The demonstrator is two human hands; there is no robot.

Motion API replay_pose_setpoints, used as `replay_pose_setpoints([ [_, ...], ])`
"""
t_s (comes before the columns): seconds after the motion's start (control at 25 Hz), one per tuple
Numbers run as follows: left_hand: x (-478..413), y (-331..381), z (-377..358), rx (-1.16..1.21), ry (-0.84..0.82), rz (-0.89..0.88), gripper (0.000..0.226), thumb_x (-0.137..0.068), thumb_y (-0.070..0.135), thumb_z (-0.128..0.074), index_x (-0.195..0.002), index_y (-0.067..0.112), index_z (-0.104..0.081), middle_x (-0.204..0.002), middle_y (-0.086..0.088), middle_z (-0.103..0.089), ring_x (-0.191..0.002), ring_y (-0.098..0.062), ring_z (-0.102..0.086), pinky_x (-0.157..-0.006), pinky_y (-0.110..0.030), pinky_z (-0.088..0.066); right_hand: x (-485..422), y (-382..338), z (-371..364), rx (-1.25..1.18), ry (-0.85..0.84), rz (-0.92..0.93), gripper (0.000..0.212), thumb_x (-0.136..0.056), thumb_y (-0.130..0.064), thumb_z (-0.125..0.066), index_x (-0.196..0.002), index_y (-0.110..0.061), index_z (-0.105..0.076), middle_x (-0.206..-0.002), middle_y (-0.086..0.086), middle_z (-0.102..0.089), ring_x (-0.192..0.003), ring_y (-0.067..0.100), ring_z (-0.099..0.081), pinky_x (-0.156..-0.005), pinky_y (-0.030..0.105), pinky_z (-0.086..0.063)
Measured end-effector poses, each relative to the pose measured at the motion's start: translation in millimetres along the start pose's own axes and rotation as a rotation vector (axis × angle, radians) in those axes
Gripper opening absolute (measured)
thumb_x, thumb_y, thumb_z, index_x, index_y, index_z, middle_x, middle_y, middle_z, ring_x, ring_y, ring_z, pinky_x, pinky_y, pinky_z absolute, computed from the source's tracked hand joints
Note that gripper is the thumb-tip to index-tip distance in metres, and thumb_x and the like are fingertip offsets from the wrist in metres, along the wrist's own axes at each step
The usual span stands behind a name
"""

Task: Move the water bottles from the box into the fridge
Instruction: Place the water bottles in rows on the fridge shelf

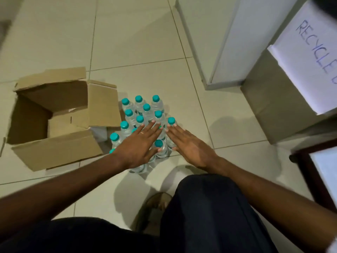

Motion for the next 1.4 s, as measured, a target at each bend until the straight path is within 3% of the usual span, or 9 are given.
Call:
replay_pose_setpoints([
  [0.08, 2.7, -2.5, -8.0, 0.018, 0.03, 0.03, 0.065, -0.102, 0.05, -0.036, -0.156, 0.017, -0.024, -0.163, -0.005, -0.022, -0.151, -0.022, -0.019, -0.122, -0.037, -0.019, -6.3, -1.4, -12.1, 0.034, 0.001, 0.014, 0.064, -0.102, -0.016, -0.054, -0.159, -0.014, -0.024, -0.166, 0.006, -0.02, -0.154, 0.02, -0.019, -0.124, 0.03, -0.018],
  [0.2, 0.2, -0.3, -11.0, -0.016, 0.071, 0.03, 0.053, -0.096, 0.042, -0.055, -0.144, 0.022, -0.046, -0.139, -0.004, -0.054, -0.123, -0.024, -0.053, -0.099, -0.037, -0.048, -14.2, -3.4, -13.4, 0.036, -0.025, 0.01, 0.059, -0.095, -0.004, -0.057, -0.151, -0.013, -0.041, -0.157, 0.01, -0.038, -0.146, 0.026, -0.034, -0.117, 0.037, -0.039],
  [0.36, -14.6, 2.6, -17.9, 0.054, 0.04, 0.055, 0.05, -0.092, 0.035, -0.065, -0.138, 0.024, -0.052, -0.124, -0.002, -0.061, -0.106, -0.02, -0.06, -0.086, -0.035, -0.054, -20.1, -0.6, 2.2, -0.056, 0.011, -0.068, 0.046, -0.094, -0.004, -0.058, -0.138, -0.016, -0.054, -0.143, 0.011, -0.05, -0.131, 0.029, -0.046, -0.103, 0.041, -0.049],
  [0.64, -42.8, 9.8, 11.4, 0.202, -0.046, 0.05, 0.039, -0.095, 0.032, -0.061, -0.132, 0.019, -0.056, -0.126, -0.004, -0.056, -0.109, -0.02, -0.057, -0.091, -0.032, -0.05, 9.1, 28.9, 43.7, -0.094, 0.082, -0.248, 0.036, -0.092, -0.013, -0.069, -0.128, -0.016, -0.061, -0.125, 0.009, -0.06, -0.112, 0.025, -0.057, -0.095, 0.033, -0.05],
  [0.8, -67.1, 43.6, 90.0, 0.197, -0.015, -0.105, 0.038, -0.093, 0.036, -0.062, -0.127, 0.019, -0.06, -0.117, -0.001, -0.058, -0.104, -0.018, -0.057, -0.087, -0.028, -0.045, 48.4, 53.1, 116.1, -0.216, 0.164, -0.467, 0.032, -0.094, -0.017, -0.068, -0.126, -0.02, -0.062, -0.13, 0.004, -0.057, -0.115, 0.021, -0.057, -0.101, 0.032, -0.05],
  [0.92, -91.5, 91.4, 173.1, 0.161, 0.042, -0.213, 0.037, -0.091, 0.035, -0.066, -0.124, 0.019, -0.064, -0.113, -0.003, -0.061, -0.097, -0.017, -0.059, -0.085, -0.034, -0.051, 88.3, 64.2, 197.8, -0.219, 0.297, -0.552, 0.029, -0.094, -0.018, -0.068, -0.121, -0.022, -0.063, -0.125, 0.002, -0.058, -0.11, 0.018, -0.057, -0.093, 0.026, -0.047],
  [1.16, -115.4, 214.6, 333.9, 0.115, 0.181, -0.419, 0.033, -0.083, 0.034, -0.075, -0.113, 0.022, -0.071, -0.105, 0.002, -0.065, -0.087, -0.014, -0.063, -0.08, -0.033, -0.053, 187.7, 60.2, 384.2, -0.094, 0.617, -0.742, 0.024, -0.081, -0.029, -0.074, -0.104, -0.026, -0.071, -0.098, -0.005, -0.07, -0.091, 0.017, -0.065, -0.082, 0.032, -0.055],
  [1.28, -116.2, 279.7, 390.5, 0.12, 0.242, -0.532, 0.028, -0.077, 0.04, -0.076, -0.102, 0.029, -0.072, -0.099, 0.01, -0.067, -0.083, -0.007, -0.062, -0.073, -0.029, -0.053, 241.0, 48.7, 458.3, -0.005, 0.752, -0.822, 0.022, -0.079, -0.028, -0.074, -0.1, -0.026, -0.07, -0.098, -0.006, -0.071, -0.089, 0.015, -0.065, -0.075, 0.024, -0.053],
  [1.4, -108.8, 338.2, 438.9, 0.169, 0.272, -0.644, 0.033, -0.06, 0.051, -0.078, -0.089, 0.037, -0.072, -0.082, 0.01, -0.07, -0.069, -0.006, -0.064, -0.07, -0.04, -0.057, 295.3, 30.0, 520.5, 0.16, 0.803, -0.903, 0.022, -0.086, -0.027, -0.068, -0.108, -0.029, -0.068, -0.103, -0.007, -0.069, -0.094, 0.015, -0.062, -0.075, 0.026, -0.047],
])
Point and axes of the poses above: each hand's wrist, its own x-axis away from the middle knuckle, its own z-axis out of the back of the hand, y = z × x, the point moved 10 cm from there along -x, towards the middle knuckle
